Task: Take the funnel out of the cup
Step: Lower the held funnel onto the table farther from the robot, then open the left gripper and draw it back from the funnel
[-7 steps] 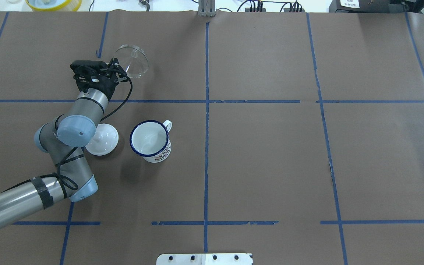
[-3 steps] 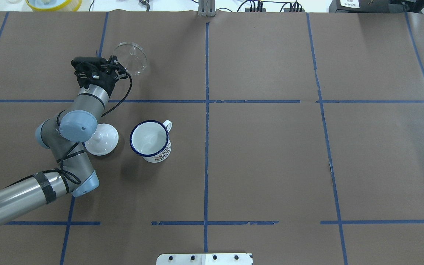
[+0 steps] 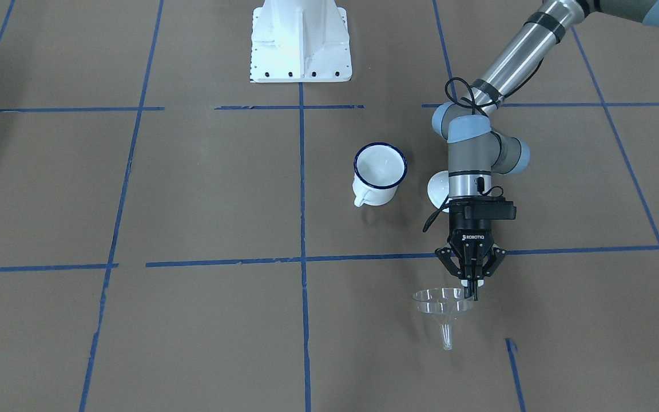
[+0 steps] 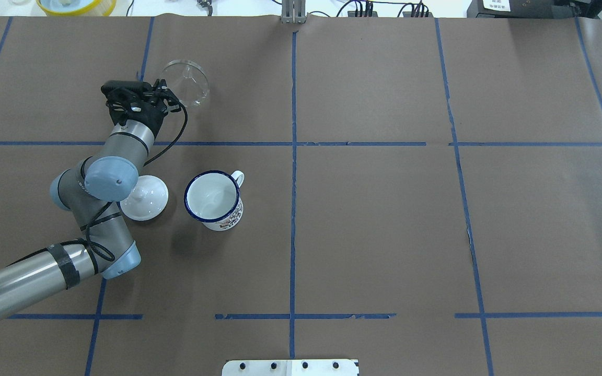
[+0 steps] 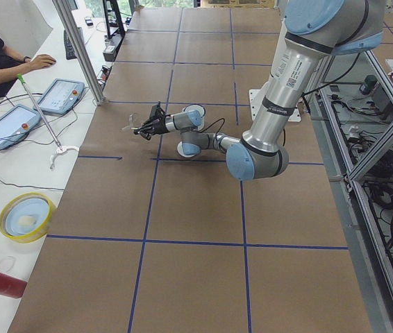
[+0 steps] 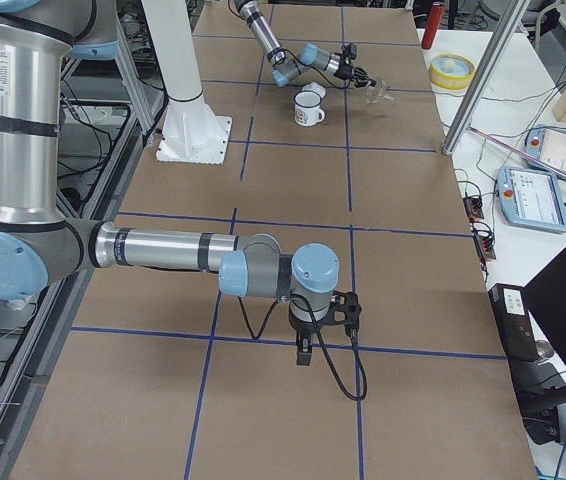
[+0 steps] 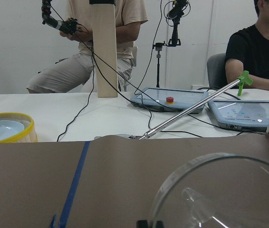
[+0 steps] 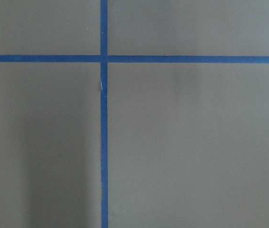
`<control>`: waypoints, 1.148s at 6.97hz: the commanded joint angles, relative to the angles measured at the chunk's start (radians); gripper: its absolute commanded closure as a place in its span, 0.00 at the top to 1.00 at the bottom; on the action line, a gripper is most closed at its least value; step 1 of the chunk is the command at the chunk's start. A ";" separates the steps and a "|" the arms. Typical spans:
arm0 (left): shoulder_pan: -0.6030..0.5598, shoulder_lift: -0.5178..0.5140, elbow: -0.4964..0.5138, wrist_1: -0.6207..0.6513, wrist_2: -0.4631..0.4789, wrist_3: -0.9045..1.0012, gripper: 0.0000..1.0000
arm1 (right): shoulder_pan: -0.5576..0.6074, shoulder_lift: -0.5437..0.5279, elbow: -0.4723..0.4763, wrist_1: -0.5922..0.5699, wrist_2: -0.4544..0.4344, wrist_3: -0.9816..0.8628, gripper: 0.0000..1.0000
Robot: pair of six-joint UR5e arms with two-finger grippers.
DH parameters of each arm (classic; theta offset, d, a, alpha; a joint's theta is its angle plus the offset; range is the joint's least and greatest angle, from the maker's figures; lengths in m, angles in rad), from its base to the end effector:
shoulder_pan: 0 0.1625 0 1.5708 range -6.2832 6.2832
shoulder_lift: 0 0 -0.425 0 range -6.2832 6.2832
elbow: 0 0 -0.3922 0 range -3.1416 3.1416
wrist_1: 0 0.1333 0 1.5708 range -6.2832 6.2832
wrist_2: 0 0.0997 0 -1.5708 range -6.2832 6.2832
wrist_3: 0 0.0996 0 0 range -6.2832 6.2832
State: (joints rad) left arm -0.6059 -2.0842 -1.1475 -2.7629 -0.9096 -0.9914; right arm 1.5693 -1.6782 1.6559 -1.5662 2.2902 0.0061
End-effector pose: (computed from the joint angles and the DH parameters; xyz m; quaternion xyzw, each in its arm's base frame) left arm 0.4672 -0.5603 0.4242 0.5318 0.3239 -0.2042 0.7554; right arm 0.0670 -0.4450 0.6705 -0.0096 -0.3519 0.0053 0.9360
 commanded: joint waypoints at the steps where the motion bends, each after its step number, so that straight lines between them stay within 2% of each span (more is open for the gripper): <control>1: 0.001 0.000 0.000 0.000 0.000 0.000 0.64 | 0.000 0.000 0.001 0.000 0.000 0.000 1.00; 2: 0.001 0.000 0.000 0.000 0.000 0.000 0.65 | 0.000 0.000 0.001 0.000 0.000 0.000 1.00; 3: 0.001 0.000 0.000 0.000 0.000 0.003 0.80 | 0.000 0.000 0.001 0.000 0.000 0.000 1.00; 4: 0.000 0.000 -0.003 -0.001 0.000 0.010 1.00 | 0.000 0.000 0.001 0.000 0.000 0.000 1.00; 5: -0.003 0.000 -0.018 -0.001 -0.009 0.014 1.00 | 0.000 0.000 -0.001 0.000 0.000 0.000 1.00; 6: -0.026 0.000 -0.065 -0.001 -0.081 0.034 1.00 | 0.000 0.000 -0.001 0.000 0.000 0.000 1.00; 7: -0.047 0.004 -0.149 0.002 -0.147 0.125 1.00 | 0.000 0.000 0.001 0.000 0.000 0.000 1.00; 8: -0.066 0.035 -0.229 0.008 -0.223 0.138 1.00 | 0.000 0.000 -0.001 0.000 0.000 0.000 1.00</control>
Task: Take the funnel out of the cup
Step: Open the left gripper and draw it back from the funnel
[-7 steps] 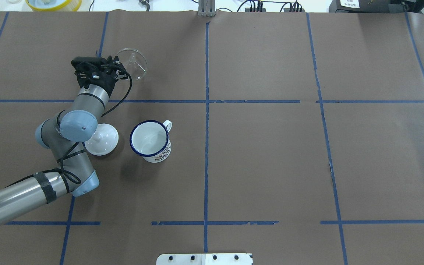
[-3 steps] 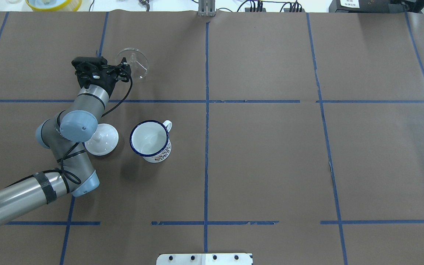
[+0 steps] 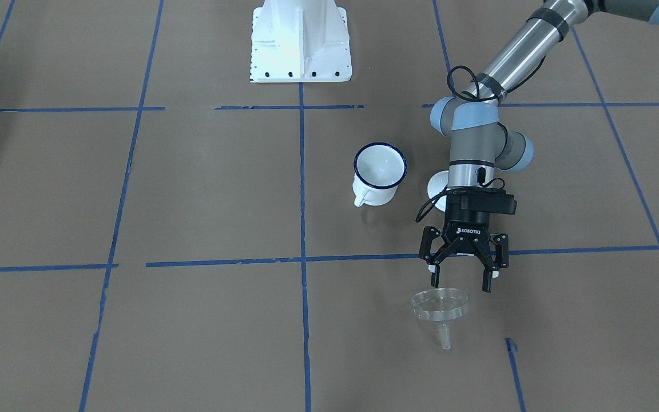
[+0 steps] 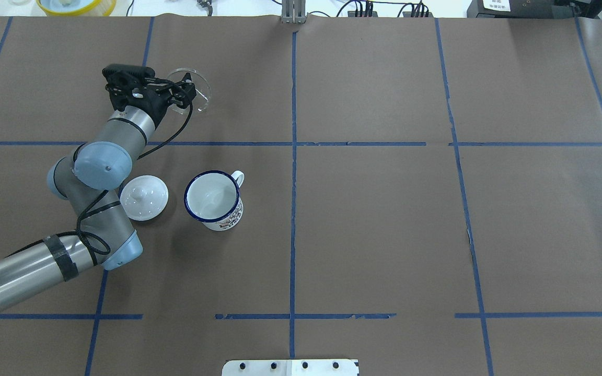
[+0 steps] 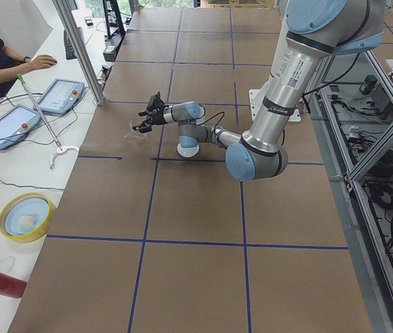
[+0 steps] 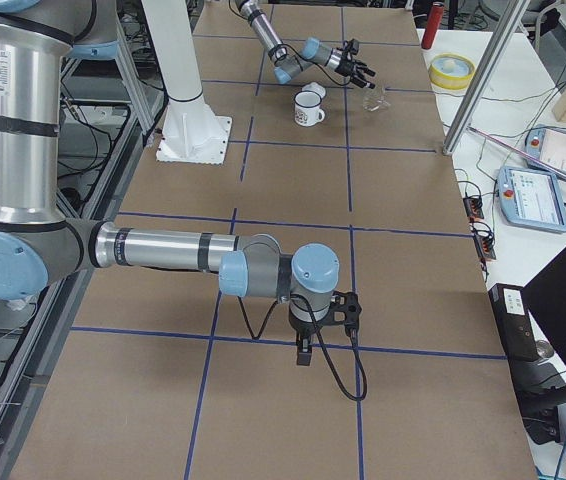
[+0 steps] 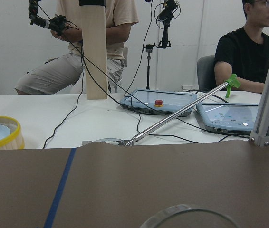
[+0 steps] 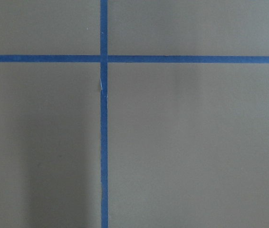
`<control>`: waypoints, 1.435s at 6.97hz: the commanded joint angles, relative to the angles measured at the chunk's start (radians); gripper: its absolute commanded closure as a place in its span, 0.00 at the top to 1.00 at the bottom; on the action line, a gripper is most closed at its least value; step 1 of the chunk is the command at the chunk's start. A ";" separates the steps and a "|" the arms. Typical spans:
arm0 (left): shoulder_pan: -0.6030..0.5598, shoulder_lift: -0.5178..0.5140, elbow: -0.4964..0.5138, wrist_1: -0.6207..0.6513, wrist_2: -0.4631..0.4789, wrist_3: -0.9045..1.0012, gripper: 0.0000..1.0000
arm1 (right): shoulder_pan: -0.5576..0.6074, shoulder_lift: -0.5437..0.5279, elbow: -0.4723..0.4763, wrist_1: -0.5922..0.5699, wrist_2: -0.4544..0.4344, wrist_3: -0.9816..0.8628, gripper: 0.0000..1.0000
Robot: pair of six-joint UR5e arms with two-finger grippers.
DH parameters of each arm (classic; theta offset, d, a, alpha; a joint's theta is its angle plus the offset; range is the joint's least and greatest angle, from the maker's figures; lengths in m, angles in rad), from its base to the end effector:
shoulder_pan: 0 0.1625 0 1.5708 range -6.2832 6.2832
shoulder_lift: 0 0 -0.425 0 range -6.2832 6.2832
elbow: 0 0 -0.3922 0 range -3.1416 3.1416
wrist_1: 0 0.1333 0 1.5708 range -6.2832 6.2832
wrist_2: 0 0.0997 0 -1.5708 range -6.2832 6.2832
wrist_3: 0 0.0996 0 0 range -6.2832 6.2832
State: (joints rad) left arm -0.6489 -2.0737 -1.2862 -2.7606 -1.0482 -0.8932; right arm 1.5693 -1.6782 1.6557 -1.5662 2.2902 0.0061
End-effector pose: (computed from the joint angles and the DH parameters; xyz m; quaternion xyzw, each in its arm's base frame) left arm 0.4384 -0.5622 0.3655 0.5402 0.3715 -0.1566 0.7387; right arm 0.0670 -0.4450 0.6706 -0.0097 -0.3519 0.0053 0.9360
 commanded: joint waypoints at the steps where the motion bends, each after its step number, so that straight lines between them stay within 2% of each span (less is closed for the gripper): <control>1: -0.038 0.100 -0.204 0.036 -0.195 0.040 1.00 | 0.000 0.000 -0.001 0.000 0.000 0.000 1.00; 2: -0.075 0.141 -0.340 0.181 -0.325 0.039 1.00 | 0.000 0.000 0.001 0.000 0.000 0.000 1.00; 3: -0.128 0.141 -0.458 0.404 -0.464 0.039 1.00 | 0.000 0.000 0.001 0.000 0.000 0.000 1.00; 4: -0.190 0.129 -0.529 0.605 -0.642 0.039 1.00 | 0.000 0.000 -0.001 0.000 0.000 0.000 1.00; 5: -0.240 0.127 -0.560 0.730 -0.803 0.037 1.00 | 0.000 0.000 -0.001 0.000 0.000 0.000 1.00; 6: -0.251 0.127 -0.561 0.853 -0.922 0.028 1.00 | 0.000 0.000 0.001 0.000 0.000 0.000 1.00; 8: -0.244 0.124 -0.549 1.054 -1.007 0.027 1.00 | 0.000 0.000 -0.001 0.000 0.000 0.000 1.00; 9: -0.241 0.104 -0.512 1.125 -1.015 0.027 1.00 | 0.000 0.000 -0.001 0.000 0.000 0.000 1.00; 10: -0.238 0.104 -0.484 1.136 -1.017 0.024 1.00 | 0.000 0.000 0.001 0.000 0.000 0.000 1.00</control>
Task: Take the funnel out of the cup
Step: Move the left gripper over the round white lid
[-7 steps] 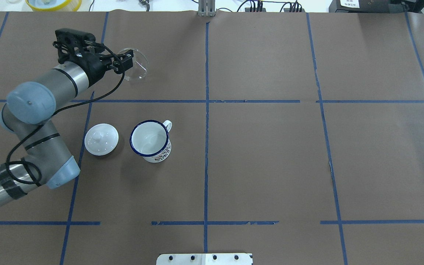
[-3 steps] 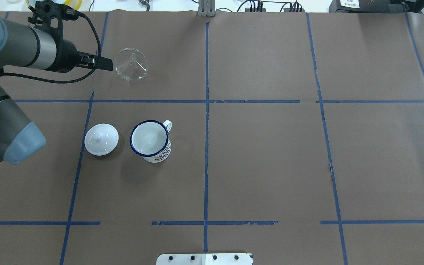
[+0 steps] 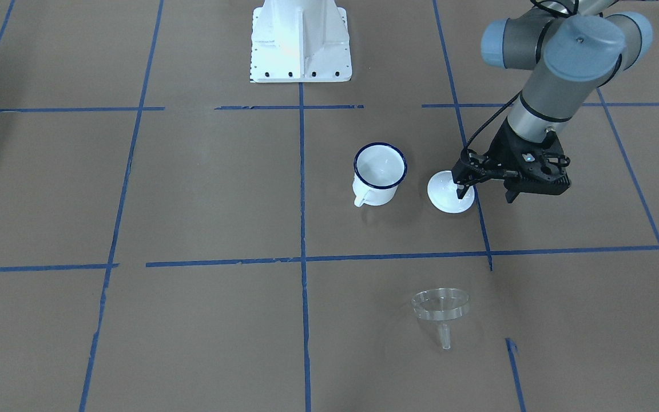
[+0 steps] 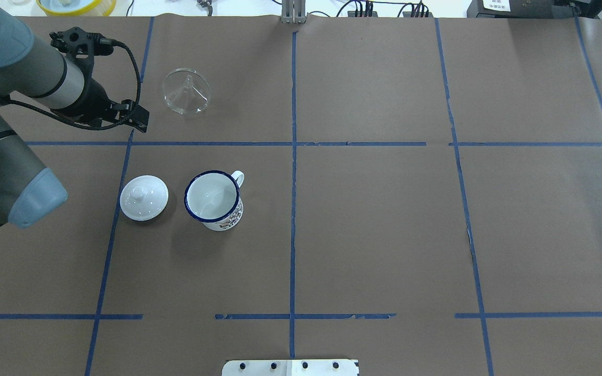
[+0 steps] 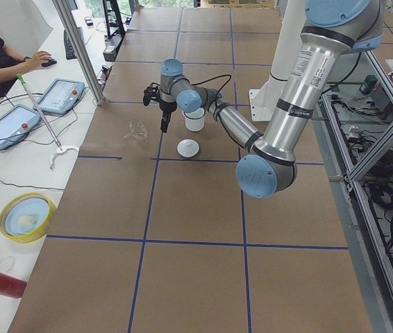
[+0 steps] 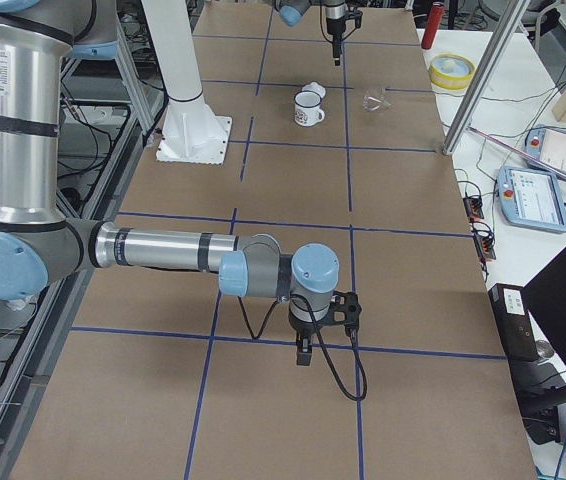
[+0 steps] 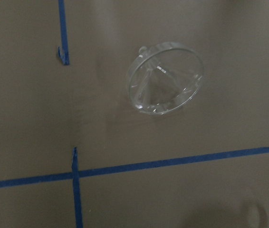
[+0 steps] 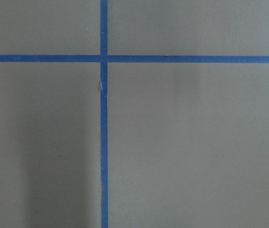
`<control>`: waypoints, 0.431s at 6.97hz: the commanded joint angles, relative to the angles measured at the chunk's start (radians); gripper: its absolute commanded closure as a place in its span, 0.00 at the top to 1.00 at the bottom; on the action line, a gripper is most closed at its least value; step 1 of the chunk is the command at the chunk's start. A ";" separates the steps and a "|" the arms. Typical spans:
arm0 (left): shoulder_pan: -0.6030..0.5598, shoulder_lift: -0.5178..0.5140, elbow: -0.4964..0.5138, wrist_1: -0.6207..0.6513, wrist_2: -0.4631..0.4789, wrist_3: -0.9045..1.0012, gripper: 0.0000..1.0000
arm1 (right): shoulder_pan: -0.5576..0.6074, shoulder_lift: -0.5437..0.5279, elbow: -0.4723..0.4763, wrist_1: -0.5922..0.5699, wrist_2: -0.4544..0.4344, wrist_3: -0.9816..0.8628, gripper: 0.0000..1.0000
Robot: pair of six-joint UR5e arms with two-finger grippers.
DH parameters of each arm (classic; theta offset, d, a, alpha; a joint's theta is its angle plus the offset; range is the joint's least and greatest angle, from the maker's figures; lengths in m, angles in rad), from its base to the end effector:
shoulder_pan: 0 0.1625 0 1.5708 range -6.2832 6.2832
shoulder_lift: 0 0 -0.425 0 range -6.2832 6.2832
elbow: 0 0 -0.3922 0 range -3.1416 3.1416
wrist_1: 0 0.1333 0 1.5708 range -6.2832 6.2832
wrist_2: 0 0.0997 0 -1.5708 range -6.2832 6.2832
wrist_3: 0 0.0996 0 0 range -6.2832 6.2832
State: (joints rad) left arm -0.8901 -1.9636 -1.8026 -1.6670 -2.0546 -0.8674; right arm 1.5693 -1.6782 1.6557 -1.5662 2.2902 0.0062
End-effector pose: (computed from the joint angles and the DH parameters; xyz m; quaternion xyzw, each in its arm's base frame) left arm 0.3188 -0.5318 0.3262 0.0881 0.3996 -0.0006 0.9124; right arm 0.0670 -0.4450 0.6706 -0.0097 -0.3519 0.0053 0.9360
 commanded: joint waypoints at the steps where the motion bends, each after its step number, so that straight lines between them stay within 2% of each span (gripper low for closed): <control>1: 0.013 -0.003 0.048 0.041 -0.012 -0.013 1.00 | 0.000 0.000 0.001 0.000 0.000 0.000 1.00; 3: 0.086 0.006 0.066 0.020 -0.021 -0.117 1.00 | 0.000 0.000 0.000 0.000 0.000 0.000 1.00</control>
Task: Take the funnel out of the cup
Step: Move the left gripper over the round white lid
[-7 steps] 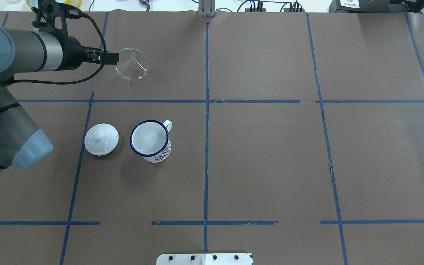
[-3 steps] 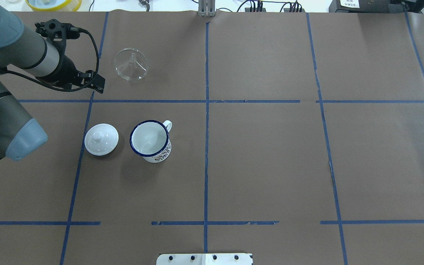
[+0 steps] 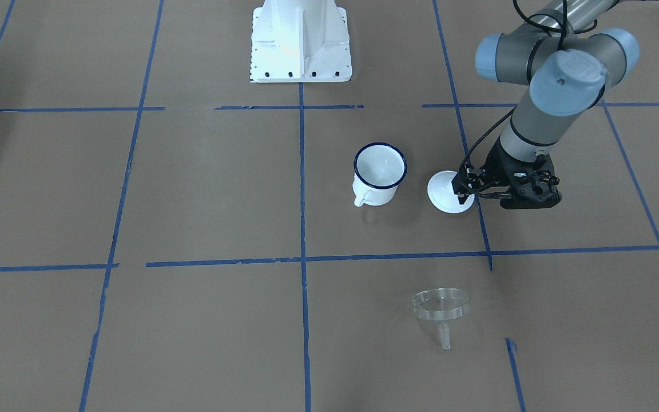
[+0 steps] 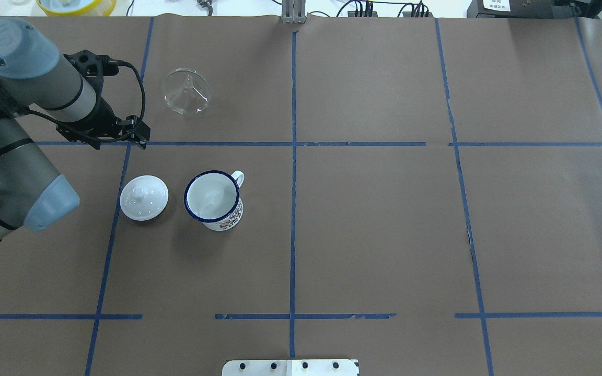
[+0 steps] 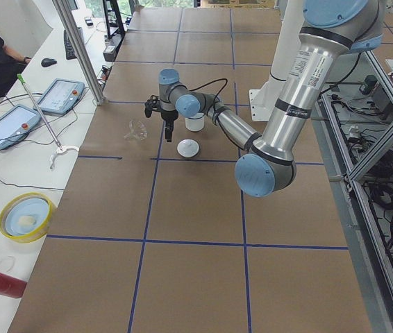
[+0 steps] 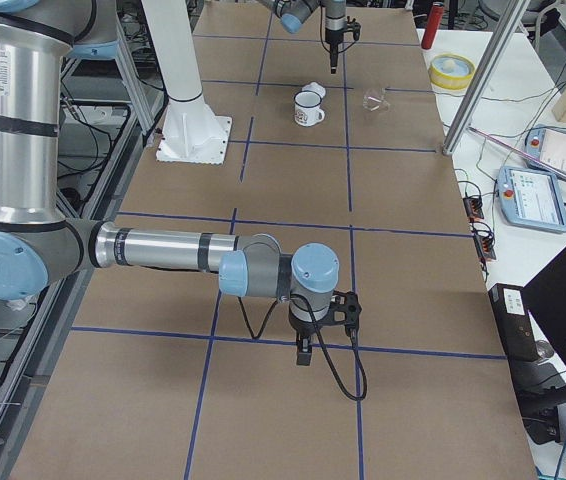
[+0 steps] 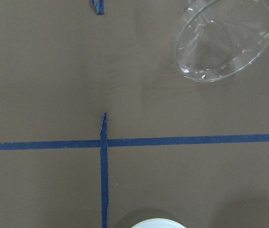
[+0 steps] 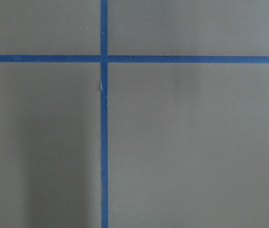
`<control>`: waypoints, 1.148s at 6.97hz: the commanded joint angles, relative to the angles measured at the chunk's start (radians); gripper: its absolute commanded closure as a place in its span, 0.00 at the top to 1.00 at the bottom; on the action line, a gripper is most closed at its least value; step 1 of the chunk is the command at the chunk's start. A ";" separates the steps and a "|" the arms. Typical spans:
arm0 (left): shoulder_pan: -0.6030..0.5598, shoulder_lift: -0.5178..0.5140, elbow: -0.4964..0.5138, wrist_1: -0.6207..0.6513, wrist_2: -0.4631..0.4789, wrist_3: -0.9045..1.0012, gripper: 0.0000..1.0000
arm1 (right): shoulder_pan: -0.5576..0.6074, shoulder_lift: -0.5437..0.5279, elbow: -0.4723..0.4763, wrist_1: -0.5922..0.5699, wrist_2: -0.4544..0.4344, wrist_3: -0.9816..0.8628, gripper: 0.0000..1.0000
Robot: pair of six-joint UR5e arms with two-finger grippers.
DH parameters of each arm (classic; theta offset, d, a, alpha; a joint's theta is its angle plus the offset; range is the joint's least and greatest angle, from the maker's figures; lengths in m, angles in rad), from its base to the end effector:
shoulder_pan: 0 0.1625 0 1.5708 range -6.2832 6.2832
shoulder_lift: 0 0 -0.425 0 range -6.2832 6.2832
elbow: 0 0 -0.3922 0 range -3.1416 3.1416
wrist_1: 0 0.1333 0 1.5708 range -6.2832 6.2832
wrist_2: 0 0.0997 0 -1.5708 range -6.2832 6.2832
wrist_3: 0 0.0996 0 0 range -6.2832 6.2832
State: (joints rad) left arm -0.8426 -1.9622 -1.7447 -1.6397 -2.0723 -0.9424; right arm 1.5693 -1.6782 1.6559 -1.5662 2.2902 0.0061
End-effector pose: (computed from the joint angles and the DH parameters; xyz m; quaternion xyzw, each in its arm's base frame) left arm 0.3524 -0.5236 0.3565 0.0279 0.3822 -0.0215 0.9234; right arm 0.0670 -0.4450 0.6705 -0.0096 -0.3519 0.0053 0.9360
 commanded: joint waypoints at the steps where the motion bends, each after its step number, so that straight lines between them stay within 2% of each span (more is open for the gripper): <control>1: 0.051 0.008 0.011 -0.046 -0.002 -0.076 1.00 | 0.000 0.000 0.001 0.000 0.000 0.000 1.00; 4: 0.092 0.081 0.022 -0.173 0.004 -0.136 1.00 | 0.000 0.000 0.001 0.000 0.000 0.000 1.00; 6: 0.111 0.082 0.024 -0.177 0.009 -0.180 0.99 | 0.000 0.000 -0.001 0.000 0.000 0.000 1.00; 8: 0.122 0.080 0.021 -0.175 0.029 -0.190 0.77 | 0.000 0.000 -0.001 0.000 0.000 0.000 1.00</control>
State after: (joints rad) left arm -0.7267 -1.8815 -1.7227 -1.8149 -2.0533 -1.1254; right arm 1.5693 -1.6782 1.6553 -1.5662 2.2902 0.0061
